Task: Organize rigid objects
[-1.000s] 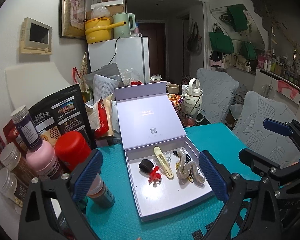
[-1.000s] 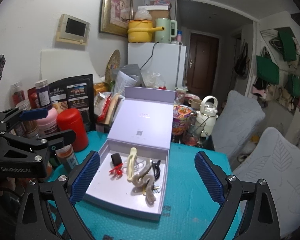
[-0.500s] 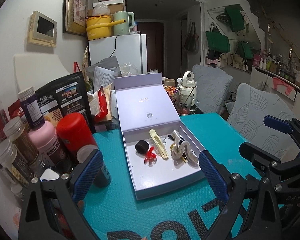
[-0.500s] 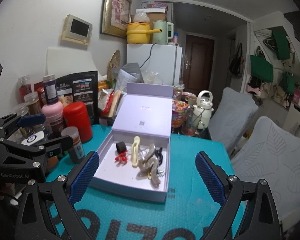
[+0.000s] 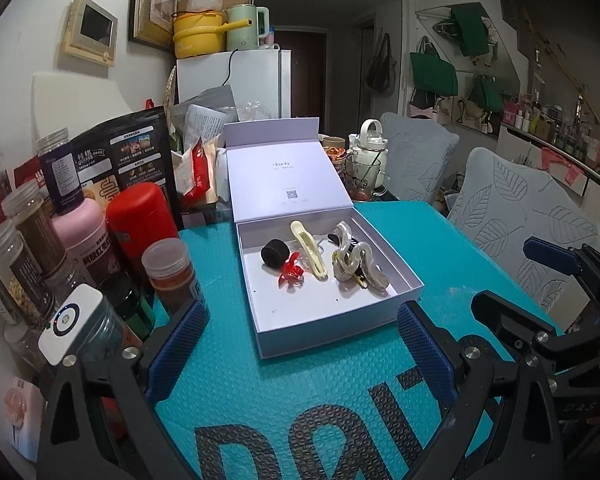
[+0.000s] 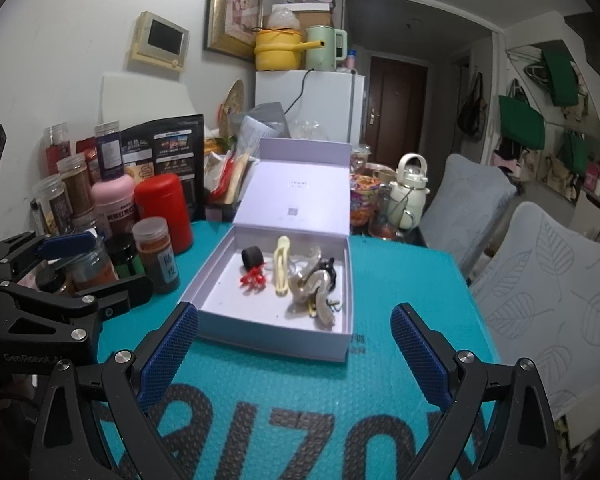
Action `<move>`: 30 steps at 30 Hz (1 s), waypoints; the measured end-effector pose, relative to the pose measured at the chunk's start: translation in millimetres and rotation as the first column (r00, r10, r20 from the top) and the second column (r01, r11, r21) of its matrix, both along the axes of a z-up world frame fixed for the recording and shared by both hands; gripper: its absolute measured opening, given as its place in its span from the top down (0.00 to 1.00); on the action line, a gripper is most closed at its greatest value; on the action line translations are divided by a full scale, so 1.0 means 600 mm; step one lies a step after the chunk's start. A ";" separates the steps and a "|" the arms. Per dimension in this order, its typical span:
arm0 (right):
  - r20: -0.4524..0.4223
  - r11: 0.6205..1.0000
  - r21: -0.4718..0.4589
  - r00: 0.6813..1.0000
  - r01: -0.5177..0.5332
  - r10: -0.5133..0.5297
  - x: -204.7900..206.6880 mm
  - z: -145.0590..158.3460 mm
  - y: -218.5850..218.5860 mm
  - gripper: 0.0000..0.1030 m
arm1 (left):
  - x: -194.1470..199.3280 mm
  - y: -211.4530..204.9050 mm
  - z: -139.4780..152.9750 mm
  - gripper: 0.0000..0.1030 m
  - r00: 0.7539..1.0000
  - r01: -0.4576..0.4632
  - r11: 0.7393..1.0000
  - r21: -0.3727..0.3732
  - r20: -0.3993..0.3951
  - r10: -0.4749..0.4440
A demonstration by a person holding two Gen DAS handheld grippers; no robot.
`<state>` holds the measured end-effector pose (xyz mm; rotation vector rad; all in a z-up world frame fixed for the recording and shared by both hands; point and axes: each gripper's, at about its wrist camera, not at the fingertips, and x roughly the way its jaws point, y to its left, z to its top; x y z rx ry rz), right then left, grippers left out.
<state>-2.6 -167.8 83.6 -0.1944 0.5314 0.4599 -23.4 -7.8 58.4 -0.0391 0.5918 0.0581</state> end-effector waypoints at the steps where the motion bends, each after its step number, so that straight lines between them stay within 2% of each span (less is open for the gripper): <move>1: -0.002 1.000 -0.001 1.000 0.004 -0.004 -0.001 -0.002 -0.001 0.05 | -0.001 0.000 -0.002 0.05 1.000 -0.001 1.000 0.000 -0.002 0.001; 30: -0.029 0.999 0.002 0.999 0.042 -0.042 0.011 -0.017 -0.023 0.05 | 0.003 -0.002 -0.014 0.05 1.000 -0.005 1.000 -0.003 -0.020 0.005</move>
